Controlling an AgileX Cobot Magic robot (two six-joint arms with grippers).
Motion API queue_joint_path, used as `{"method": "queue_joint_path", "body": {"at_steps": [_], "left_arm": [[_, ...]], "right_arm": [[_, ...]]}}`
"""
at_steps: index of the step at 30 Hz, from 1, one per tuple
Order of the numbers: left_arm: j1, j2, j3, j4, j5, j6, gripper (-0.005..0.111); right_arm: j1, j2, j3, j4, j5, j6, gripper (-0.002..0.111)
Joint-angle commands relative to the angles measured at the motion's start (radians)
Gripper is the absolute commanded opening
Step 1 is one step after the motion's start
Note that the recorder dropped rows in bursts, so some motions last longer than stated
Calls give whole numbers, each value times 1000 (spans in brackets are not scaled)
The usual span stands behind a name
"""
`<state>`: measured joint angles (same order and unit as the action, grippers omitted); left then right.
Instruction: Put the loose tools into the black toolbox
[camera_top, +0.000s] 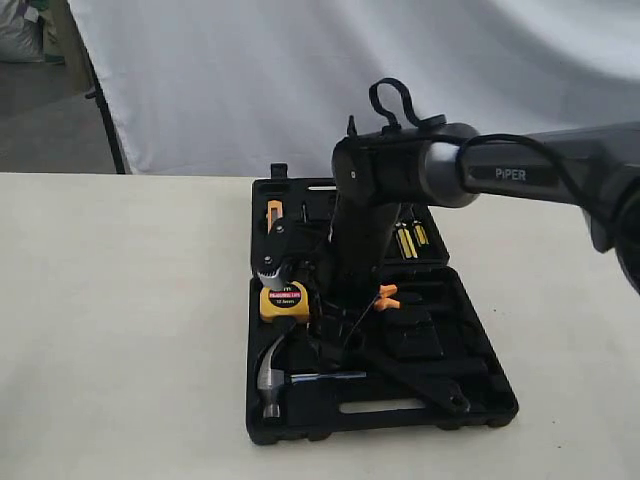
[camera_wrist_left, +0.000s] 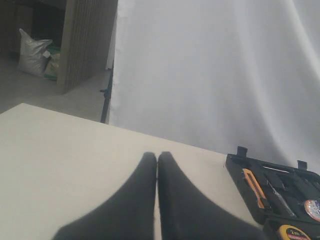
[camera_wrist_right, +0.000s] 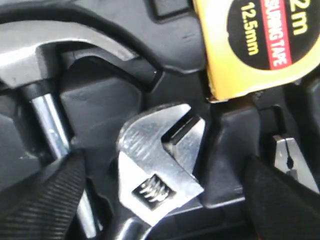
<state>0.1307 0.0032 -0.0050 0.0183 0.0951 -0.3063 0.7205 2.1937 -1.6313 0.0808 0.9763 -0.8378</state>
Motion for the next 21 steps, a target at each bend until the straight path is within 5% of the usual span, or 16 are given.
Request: {"method": "queue_joint_path", "body": {"at_steps": [1,4,5,12,15,21], "left_arm": [[25,-3,-3,4,-7,-5,1],[25,-3,-3,4,-7,-5,1],[25,-3,-3,4,-7,-5,1],[25,-3,-3,4,-7,-5,1],[25,-3,-3,4,-7,-5,1],[25,-3,-3,4,-7,-5,1]], "right_arm": [[-9,35,4,18,25,-22,53],[-6,28,4,38,51,-22,5],[-6,24,4,51,54,-22,0],[-44,-106,4,200,116,-168,-1],[-140,-130,4,436,184,-356,-1],[-191,-111,4,450,176,-233,1]]}}
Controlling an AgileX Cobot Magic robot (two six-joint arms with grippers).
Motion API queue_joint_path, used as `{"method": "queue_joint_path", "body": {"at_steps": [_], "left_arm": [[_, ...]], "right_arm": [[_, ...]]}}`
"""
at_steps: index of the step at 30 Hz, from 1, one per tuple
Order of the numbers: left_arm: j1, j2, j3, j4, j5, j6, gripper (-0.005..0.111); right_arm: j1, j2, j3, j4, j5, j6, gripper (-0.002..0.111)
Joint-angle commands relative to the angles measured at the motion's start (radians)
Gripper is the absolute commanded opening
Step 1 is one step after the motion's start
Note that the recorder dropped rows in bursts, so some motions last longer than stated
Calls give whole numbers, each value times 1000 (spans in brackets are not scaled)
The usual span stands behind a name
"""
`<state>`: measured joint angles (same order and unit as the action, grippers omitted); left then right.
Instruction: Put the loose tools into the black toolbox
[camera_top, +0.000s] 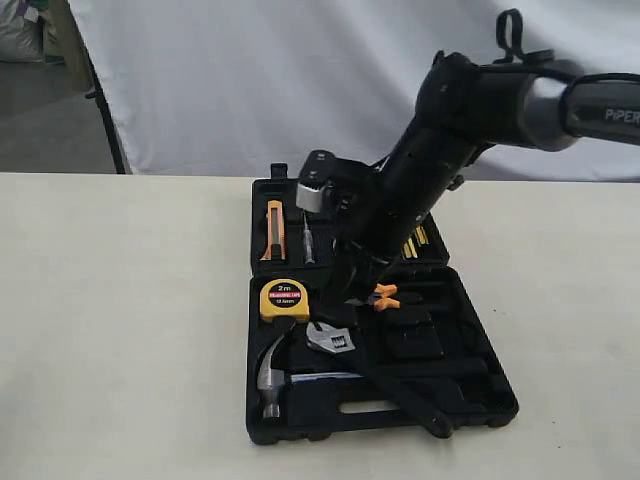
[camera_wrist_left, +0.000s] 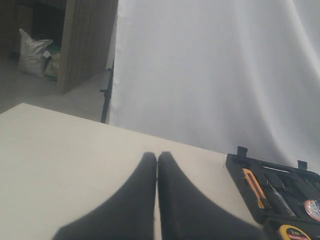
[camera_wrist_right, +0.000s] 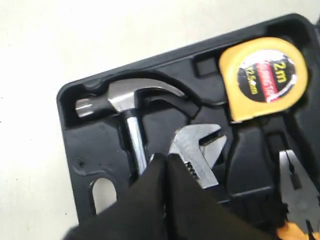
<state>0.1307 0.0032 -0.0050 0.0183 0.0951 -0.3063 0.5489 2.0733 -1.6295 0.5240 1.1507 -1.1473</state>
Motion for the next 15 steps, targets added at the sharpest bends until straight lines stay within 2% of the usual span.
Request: {"method": "queue_joint_path", "body": {"at_steps": [1,4,7,9,11,15], "left_arm": [[25,-3,-3,4,-7,-5,1],[25,-3,-3,4,-7,-5,1],[25,-3,-3,4,-7,-5,1],[25,-3,-3,4,-7,-5,1],[25,-3,-3,4,-7,-5,1],[25,-3,-3,4,-7,-5,1]], "right_arm": [[-10,11,2,-3,-3,104,3],[40,14,2,-131,-48,227,24],[99,16,2,-307,-53,330,58],[120,23,2,-329,-42,340,73],[128,32,2,-312,-39,340,74],[128,64,2,-312,-39,372,69]]}}
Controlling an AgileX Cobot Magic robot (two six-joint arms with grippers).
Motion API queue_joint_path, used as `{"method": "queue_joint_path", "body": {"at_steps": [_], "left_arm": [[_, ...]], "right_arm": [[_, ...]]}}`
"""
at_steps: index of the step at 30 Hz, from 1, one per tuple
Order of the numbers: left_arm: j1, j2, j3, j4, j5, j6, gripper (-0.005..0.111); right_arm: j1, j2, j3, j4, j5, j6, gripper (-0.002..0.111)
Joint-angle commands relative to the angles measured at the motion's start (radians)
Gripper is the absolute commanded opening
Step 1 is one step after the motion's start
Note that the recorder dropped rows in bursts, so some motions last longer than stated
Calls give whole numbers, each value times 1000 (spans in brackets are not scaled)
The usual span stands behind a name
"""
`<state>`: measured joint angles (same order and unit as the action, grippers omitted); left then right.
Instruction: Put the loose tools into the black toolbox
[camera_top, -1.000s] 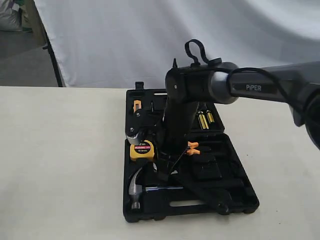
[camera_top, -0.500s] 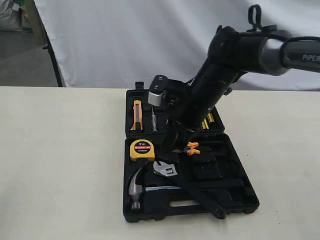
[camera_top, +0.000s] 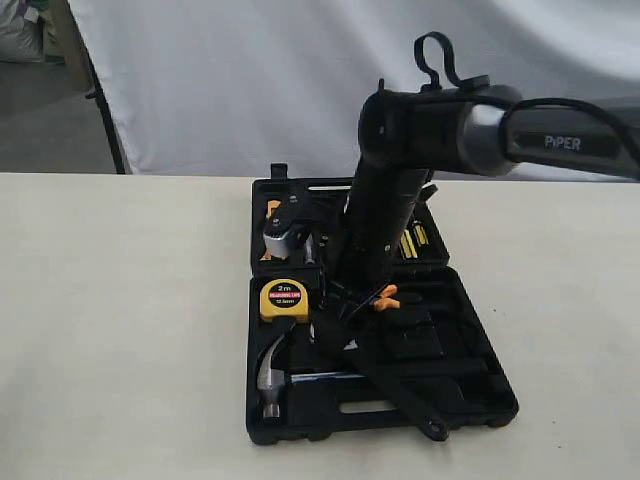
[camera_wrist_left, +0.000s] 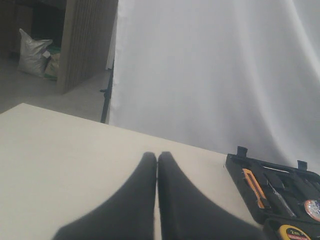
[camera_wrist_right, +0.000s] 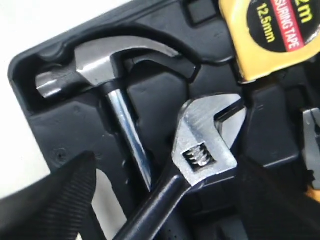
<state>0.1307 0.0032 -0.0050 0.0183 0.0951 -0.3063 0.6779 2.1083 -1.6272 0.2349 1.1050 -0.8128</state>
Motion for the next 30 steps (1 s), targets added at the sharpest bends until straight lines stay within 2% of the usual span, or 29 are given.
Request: {"method": "queue_joint_path", "body": {"at_steps": [1,9,11,13,18,23,28,30], "left_arm": [[25,-3,-3,4,-7,-5,1],[25,-3,-3,4,-7,-5,1],[25,-3,-3,4,-7,-5,1],[25,-3,-3,4,-7,-5,1],[25,-3,-3,4,-7,-5,1],[25,-3,-3,4,-7,-5,1],[25,-3,-3,4,-7,-5,1],[25,-3,-3,4,-7,-5,1]], "right_arm": [[-4,38,0,-32,9,48,68],[-13,104,0,-39,41,95,67],[-13,107,0,-39,55,107,64],[-13,109,0,-41,62,107,50],[-13,106,0,-43,62,81,0],[-21,46,0,-3,72,-7,0],[-100,-21,-22,267,116,-312,-1],[-152,-25,-30,350,116,-334,-1]]}}
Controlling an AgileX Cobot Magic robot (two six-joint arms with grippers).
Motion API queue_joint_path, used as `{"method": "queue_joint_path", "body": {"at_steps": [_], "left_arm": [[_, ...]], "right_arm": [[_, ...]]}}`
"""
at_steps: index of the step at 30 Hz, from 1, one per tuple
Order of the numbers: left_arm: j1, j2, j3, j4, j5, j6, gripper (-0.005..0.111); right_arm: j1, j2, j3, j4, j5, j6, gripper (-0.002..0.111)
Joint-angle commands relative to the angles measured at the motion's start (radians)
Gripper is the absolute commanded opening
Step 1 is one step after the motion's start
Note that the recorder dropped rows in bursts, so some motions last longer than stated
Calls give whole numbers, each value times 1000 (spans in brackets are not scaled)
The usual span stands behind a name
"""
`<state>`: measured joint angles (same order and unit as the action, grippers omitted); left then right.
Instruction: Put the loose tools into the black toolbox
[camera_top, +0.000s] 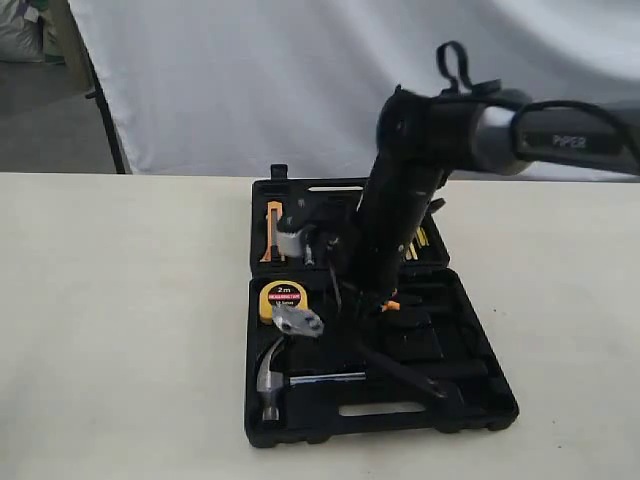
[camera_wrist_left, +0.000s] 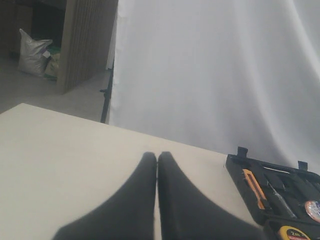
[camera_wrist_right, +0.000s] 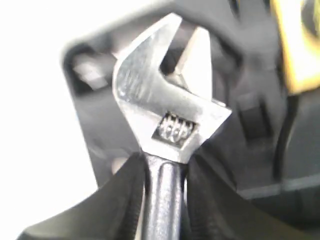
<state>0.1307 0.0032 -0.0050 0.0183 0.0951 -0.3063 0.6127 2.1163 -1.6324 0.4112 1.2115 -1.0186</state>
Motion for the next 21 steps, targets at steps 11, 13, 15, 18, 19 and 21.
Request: {"method": "queue_joint_path", "body": {"at_steps": [11,13,15,18,19,21], "left_arm": [[25,-3,-3,4,-7,-5,1],[25,-3,-3,4,-7,-5,1],[25,-3,-3,4,-7,-5,1],[25,-3,-3,4,-7,-5,1],[25,-3,-3,4,-7,-5,1],[25,-3,-3,4,-7,-5,1]], "right_arm": [[-283,43,-17,348,10,-140,-1],[-321,39,-15,367,10,-143,-1],[-361,39,-1,393,10,-145,-1],[-428,46,59,460,10,-194,-1],[-448,47,80,473,10,-215,-1],[-484,54,111,480,10,-225,-1]]}}
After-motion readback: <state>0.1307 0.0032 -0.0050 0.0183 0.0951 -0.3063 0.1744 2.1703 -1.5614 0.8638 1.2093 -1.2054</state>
